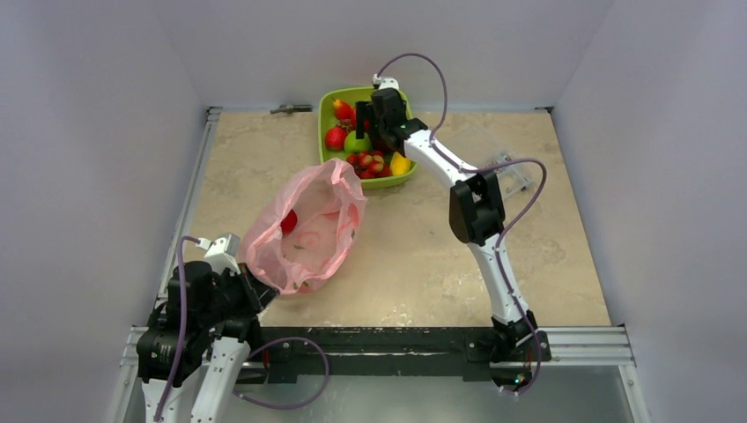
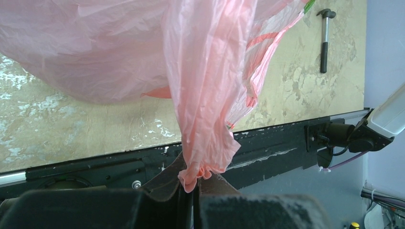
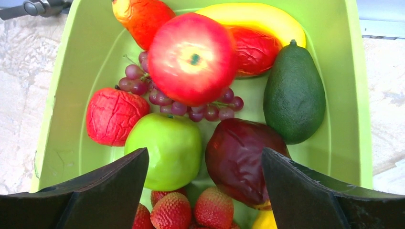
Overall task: Take the fake fruits out of the plastic bag
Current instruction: Place the fake fruit in the bin, then adjust the plastic bag at the center of the board.
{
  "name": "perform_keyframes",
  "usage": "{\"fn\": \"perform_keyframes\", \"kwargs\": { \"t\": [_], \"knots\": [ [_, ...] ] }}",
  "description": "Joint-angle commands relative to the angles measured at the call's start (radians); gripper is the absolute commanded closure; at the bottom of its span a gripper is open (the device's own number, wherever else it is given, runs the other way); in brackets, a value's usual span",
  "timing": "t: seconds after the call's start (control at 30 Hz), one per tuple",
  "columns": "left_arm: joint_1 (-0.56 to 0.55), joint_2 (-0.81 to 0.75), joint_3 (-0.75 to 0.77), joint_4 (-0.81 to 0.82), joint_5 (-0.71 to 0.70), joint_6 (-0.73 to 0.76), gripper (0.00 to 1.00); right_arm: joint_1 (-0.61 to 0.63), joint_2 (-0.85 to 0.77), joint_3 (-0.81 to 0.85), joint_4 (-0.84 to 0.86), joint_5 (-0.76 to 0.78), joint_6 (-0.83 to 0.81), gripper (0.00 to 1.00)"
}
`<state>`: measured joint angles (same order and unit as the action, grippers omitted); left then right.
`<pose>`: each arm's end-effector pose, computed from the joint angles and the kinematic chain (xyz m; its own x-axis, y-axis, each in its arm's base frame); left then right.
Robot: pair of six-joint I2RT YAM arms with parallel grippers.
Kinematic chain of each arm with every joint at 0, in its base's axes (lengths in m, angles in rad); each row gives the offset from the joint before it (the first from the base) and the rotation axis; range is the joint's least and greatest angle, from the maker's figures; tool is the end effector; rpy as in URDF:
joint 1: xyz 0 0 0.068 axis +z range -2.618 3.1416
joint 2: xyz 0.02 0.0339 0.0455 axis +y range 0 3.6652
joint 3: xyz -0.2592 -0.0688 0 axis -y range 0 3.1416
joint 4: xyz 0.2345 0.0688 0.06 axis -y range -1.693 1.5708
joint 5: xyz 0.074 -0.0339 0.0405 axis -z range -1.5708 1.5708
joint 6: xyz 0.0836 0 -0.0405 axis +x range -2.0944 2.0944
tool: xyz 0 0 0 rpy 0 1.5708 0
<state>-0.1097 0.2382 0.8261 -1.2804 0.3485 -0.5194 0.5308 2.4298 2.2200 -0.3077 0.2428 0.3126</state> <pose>0.0440 -0.0336 0.2572 -0.7317 -0.3888 -0.5599 0.0011 0.8207 -0.5713 0.5215 0.2828 0.2159 -0.5017 0.0517 -0.8635 -0.1649 0.9742 0.1541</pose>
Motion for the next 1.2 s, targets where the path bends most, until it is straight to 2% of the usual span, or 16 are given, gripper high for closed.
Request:
{"fn": "perform_keyframes", "kwargs": {
  "t": [0.0, 0.1, 0.2, 0.4, 0.53, 0.6, 0.7, 0.87, 1.07, 1.17],
  "knots": [
    [0.0, 0.015, -0.004, 0.037, 0.022, 0.018, 1.0, 0.004, -0.106, 0.037, -0.032, 0.017, -0.039, 0.12],
    [0.0, 0.013, -0.004, 0.036, 0.025, 0.019, 1.0, 0.007, -0.15, 0.009, -0.037, -0.055, -0.008, 0.11],
    [0.0, 0.004, -0.003, 0.038, 0.024, 0.021, 1.0, 0.023, -0.239, -0.107, -0.014, -0.075, 0.029, 0.12],
    [0.0, 0.001, 0.0, 0.029, 0.027, 0.021, 1.0, 0.085, -0.557, -0.607, 0.177, -0.15, 0.13, 0.13],
    [-0.001, -0.005, 0.002, 0.028, 0.026, 0.021, 1.0, 0.153, -0.755, -0.889, 0.247, -0.164, 0.19, 0.13],
    [-0.001, -0.006, 0.003, 0.026, 0.026, 0.02, 1.0, 0.188, -0.835, -1.007, 0.288, -0.188, 0.215, 0.14],
    [-0.001, -0.012, 0.009, 0.024, 0.015, 0.016, 1.0, 0.221, -0.942, -1.13, 0.264, -0.238, 0.237, 0.15],
    [0.001, 0.091, 0.124, 0.041, 0.009, -0.031, 1.0, 0.233, -1.123, -1.252, 0.156, -0.259, 0.23, 0.15],
    [0.0, 0.326, 0.415, 0.208, 0.12, -0.087, 1.0, 0.233, -1.257, -1.223, 0.02, -0.245, 0.169, 0.15],
    [0.0, 0.484, 0.597, 0.195, 0.177, -0.083, 1.0, 0.232, -1.283, -1.191, 0.017, -0.265, 0.182, 0.15]
  ]
}}
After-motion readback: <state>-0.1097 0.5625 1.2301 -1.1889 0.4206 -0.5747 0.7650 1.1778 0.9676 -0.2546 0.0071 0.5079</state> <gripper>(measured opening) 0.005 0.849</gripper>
